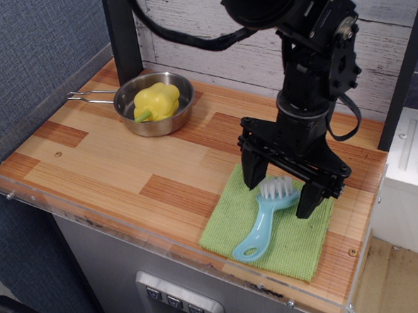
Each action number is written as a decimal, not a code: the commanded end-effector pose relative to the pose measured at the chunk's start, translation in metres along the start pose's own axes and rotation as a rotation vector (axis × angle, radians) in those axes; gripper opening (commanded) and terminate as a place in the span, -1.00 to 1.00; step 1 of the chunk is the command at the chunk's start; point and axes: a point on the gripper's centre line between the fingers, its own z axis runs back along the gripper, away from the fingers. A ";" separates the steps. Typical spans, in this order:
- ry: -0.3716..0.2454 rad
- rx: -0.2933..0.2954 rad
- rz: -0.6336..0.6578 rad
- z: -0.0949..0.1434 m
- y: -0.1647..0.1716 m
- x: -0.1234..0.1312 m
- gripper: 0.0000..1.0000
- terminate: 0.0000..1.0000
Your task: Move the brush to the bottom left corner of the table.
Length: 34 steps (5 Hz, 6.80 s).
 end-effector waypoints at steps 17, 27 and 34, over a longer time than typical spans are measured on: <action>-0.035 0.045 -0.036 0.017 0.283 -0.058 -1.00 -1.00; -0.172 -0.073 0.159 0.132 0.160 -0.006 1.00 -1.00; -0.063 0.063 0.059 0.139 0.115 0.012 1.00 1.00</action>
